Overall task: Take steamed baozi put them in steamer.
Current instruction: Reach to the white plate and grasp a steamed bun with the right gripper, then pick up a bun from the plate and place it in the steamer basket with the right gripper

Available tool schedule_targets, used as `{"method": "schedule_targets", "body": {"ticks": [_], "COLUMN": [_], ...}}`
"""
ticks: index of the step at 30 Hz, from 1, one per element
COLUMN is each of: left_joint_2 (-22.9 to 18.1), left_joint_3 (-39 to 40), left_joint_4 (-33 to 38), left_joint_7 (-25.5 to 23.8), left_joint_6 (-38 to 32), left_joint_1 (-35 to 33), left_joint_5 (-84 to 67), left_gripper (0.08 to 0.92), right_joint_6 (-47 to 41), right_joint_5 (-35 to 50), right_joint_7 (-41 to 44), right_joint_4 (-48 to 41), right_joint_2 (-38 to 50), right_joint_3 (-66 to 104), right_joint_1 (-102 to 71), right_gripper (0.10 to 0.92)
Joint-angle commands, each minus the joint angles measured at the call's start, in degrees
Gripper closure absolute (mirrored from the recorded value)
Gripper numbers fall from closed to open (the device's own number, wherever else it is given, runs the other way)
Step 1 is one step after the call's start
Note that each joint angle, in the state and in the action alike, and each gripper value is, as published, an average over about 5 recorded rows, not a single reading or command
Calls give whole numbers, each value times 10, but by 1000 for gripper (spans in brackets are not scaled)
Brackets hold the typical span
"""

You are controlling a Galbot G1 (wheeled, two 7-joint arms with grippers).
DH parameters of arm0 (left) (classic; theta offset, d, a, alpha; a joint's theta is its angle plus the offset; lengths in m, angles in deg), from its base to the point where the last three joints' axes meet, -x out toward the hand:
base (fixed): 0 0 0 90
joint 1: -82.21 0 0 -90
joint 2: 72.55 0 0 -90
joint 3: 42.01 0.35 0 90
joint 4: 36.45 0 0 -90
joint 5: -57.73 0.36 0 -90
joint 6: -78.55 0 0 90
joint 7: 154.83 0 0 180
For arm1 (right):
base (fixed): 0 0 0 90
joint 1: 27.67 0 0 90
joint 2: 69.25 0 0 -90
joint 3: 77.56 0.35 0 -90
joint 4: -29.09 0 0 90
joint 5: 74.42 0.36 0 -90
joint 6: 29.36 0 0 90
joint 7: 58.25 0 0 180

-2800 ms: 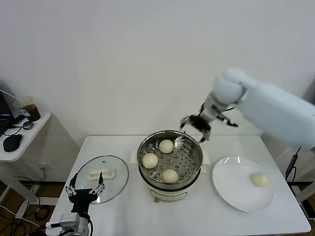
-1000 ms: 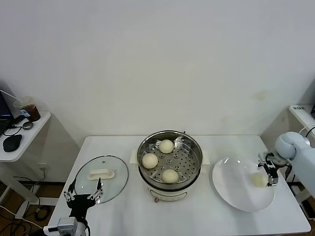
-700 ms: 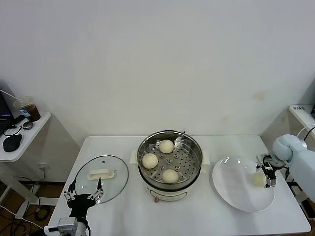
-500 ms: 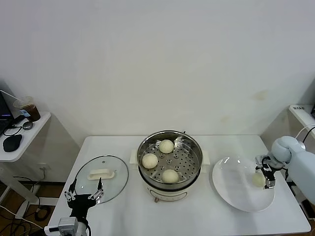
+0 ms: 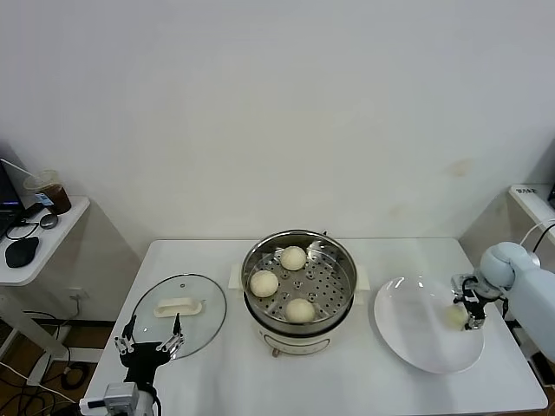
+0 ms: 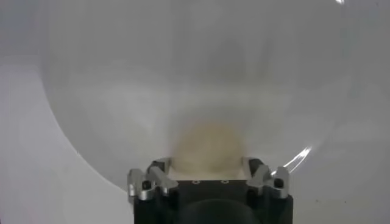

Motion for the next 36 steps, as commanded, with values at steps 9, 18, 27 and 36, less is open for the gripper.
{"method": "schedule_targets", "body": {"ticks": [9, 18, 27, 36], "left_joint_2": [-1, 1, 17, 22], "left_joint_3": [1, 1, -4, 5], "left_joint_4": [11, 15, 17, 15], "left_joint_7": [3, 8, 20, 19], "left_joint_6": [2, 11, 9, 9], "left_joint_1": [2, 4, 9, 17], "left_joint_5": [1, 6, -3, -8], "left_gripper": [177, 177, 177, 177], "right_joint_6": [-76, -198, -278, -299], "right_joint_5": [154, 406, 559, 541], "right_joint_7": [17, 42, 31, 3], "right_joint_4": [90, 186, 232, 226], "right_joint_2": [44, -3, -101, -160], "right_joint_3": [-114, -382, -548, -584], "right_joint_1": [137, 451, 634, 597], "right_gripper": [499, 491, 493, 491]}}
